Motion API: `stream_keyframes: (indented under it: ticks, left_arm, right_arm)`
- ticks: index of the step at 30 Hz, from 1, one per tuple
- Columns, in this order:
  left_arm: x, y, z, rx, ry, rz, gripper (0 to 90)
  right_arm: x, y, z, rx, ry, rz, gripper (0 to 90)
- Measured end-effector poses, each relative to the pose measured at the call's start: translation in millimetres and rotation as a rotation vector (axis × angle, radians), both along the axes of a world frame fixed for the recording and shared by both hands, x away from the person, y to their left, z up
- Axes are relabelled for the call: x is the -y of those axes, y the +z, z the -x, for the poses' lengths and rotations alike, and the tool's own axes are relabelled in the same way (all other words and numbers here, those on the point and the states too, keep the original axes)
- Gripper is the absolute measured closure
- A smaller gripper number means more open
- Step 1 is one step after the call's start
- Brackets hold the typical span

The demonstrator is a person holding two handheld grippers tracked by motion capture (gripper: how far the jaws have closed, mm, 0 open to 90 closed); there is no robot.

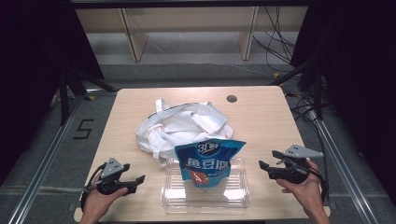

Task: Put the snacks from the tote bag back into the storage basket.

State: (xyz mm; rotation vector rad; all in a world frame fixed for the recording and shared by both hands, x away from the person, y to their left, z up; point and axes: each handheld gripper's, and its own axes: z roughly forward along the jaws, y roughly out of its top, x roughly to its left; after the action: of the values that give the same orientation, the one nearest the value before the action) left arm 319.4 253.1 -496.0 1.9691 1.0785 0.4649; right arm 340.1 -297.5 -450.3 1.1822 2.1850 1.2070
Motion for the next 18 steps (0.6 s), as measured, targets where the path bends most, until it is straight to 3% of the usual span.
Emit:
stream_keyframes:
  ticks: [1,7,9,10,12,13,14,18]
  left_arm:
    - [-0.1,-0.1,0.0,0.000,0.001,0.001,22.2]
    - [0.0,-0.1,-0.1,0.006,-0.002,-0.005,22.2]
    - [-0.5,-0.1,-0.7,0.006,-0.008,-0.008,22.2]
    - [0.0,-0.1,0.0,-0.002,0.002,0.000,22.2]
    - [-0.1,0.0,-0.1,0.000,0.000,-0.002,22.2]
    - [-1.3,0.5,-0.1,-0.003,-0.008,-0.017,22.2]
    - [-2.8,1.3,-0.1,-0.007,-0.021,-0.037,22.2]
    - [-2.5,1.3,0.1,-0.005,-0.017,-0.037,22.2]
  right_arm:
    - [-0.4,-0.8,2.6,-0.026,-0.016,-0.006,31.2]
    - [3.8,-8.2,4.9,-0.008,-0.020,-0.005,30.6]
    - [3.4,-9.7,7.2,-0.036,-0.028,-0.015,30.4]
    - [4.0,-12.1,7.6,-0.022,-0.021,-0.002,30.4]
    - [1.5,-13.4,10.1,-0.047,-0.036,-0.026,30.4]
    - [3.0,-14.2,9.4,-0.033,-0.023,0.000,30.4]
    - [1.4,-17.1,11.7,-0.038,-0.028,-0.013,30.4]
    - [-0.2,-21.1,16.8,-0.041,-0.015,0.002,30.3]
